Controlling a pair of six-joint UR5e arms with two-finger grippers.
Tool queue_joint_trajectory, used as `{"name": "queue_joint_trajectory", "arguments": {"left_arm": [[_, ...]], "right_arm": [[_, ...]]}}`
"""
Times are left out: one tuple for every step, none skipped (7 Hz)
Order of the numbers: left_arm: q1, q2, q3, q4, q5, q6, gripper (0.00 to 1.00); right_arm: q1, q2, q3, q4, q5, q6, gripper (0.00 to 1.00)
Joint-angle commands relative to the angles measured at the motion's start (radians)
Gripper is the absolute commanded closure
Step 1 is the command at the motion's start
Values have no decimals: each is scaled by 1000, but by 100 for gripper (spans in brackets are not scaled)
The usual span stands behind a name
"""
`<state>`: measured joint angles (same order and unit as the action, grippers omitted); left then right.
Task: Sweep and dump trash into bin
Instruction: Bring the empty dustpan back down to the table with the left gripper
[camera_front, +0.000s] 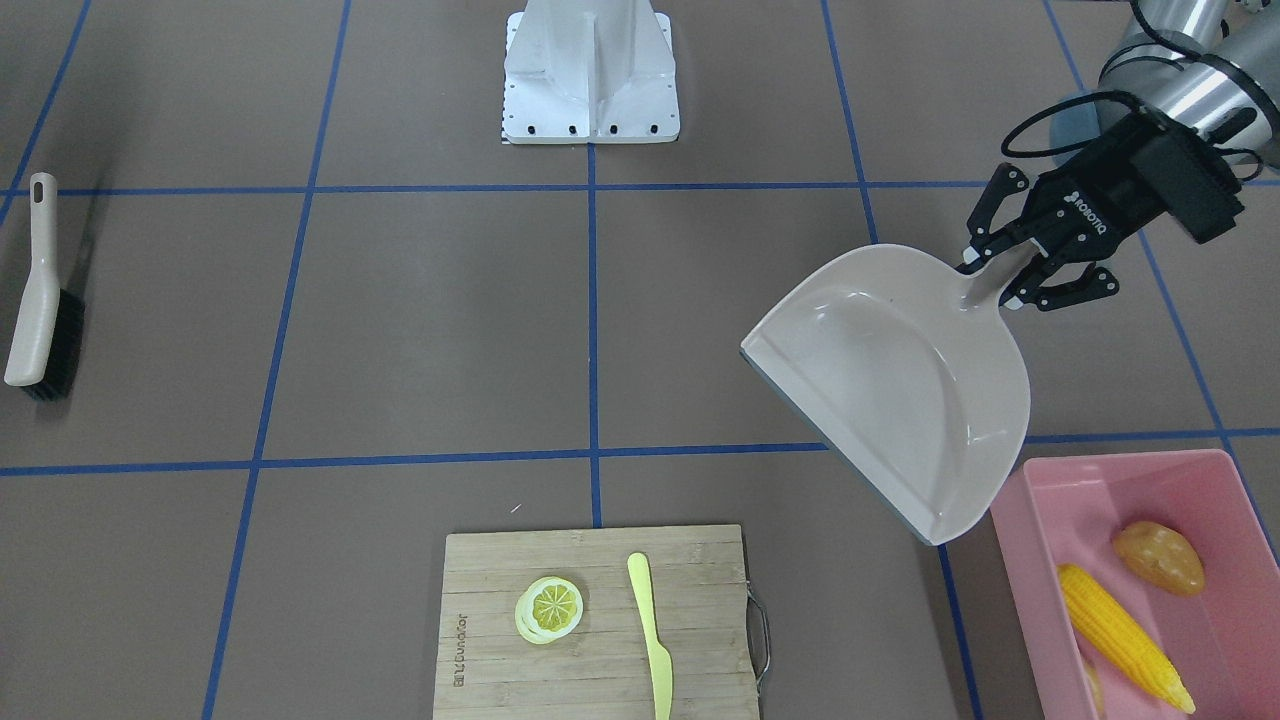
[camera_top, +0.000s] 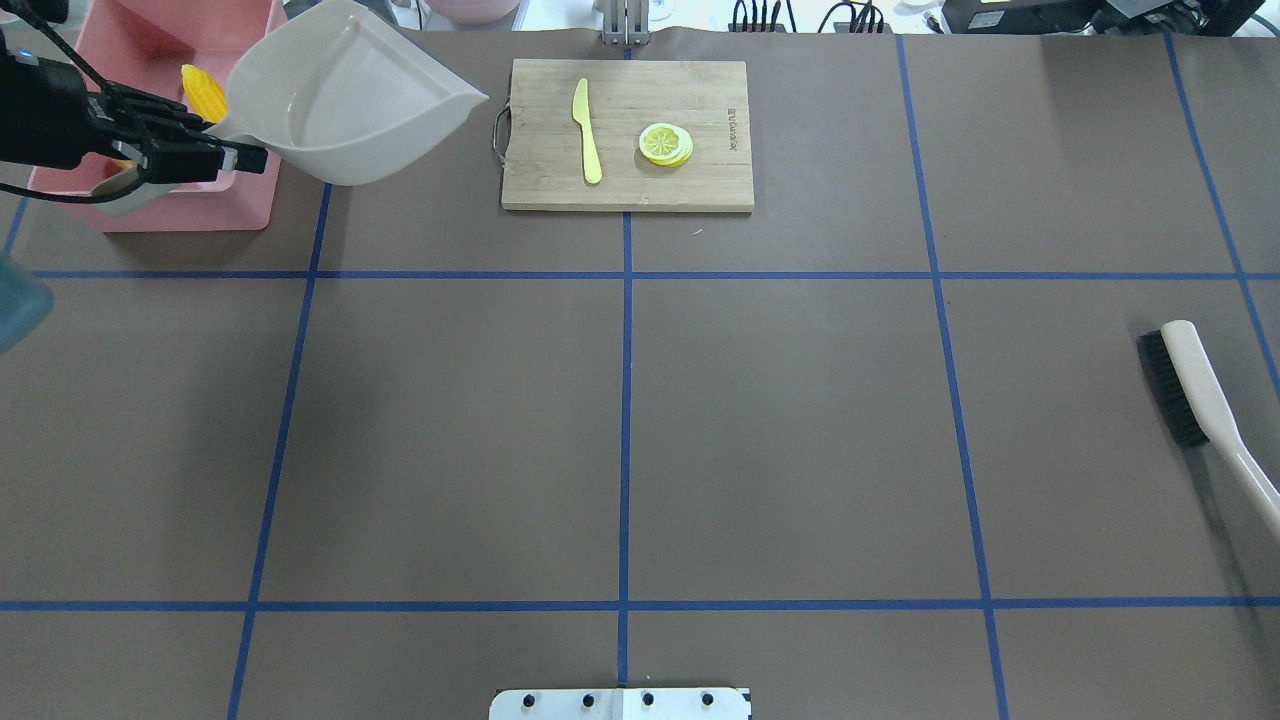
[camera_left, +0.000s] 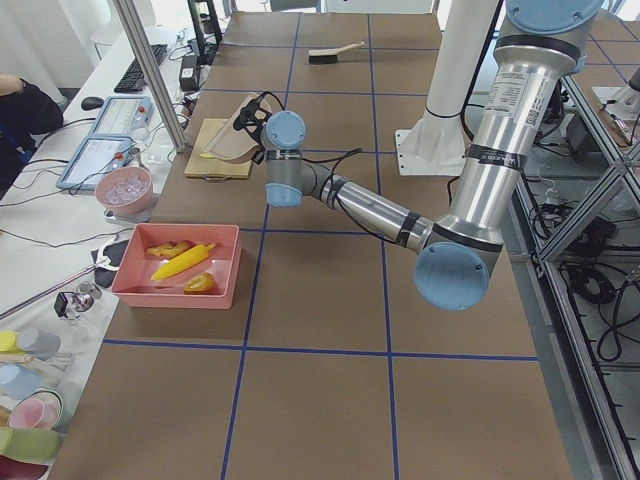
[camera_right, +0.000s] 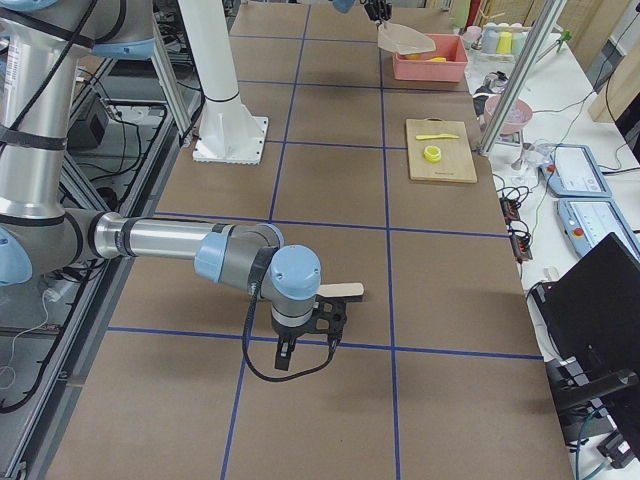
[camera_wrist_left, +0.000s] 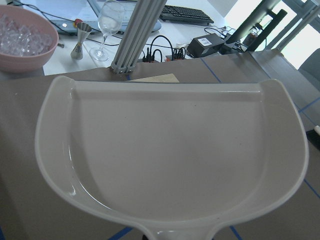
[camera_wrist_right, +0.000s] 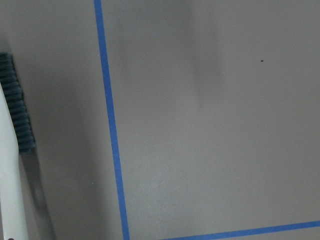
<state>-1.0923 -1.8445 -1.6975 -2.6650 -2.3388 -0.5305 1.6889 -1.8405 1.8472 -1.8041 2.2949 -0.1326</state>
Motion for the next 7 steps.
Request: {"name": "queue_joint_trajectory", "arguments": {"left_arm": [[76,-4,1,95,159,480,100],[138,-4,-1,99,218,563,100],[173,-5,-14,103,213,561,100],[178,13,-36,106,214,560,100],[214,30,-62,103,219,573,100],[248,31,-57,103,226,651,100],[296,33,-47,118,224,776,100]], "right_arm": [[2,1,1,3,-8,-1,0],[2,1,3,3,-15,-1,0],[5,1,3,5,-15,-1,0],[15,-3,0,6,-15,-2,0],[15,-5,0,6,-18,-2,0],[15,1,1,8,-22,-2,0],[15,0,3,8,-22,-4,0]]}}
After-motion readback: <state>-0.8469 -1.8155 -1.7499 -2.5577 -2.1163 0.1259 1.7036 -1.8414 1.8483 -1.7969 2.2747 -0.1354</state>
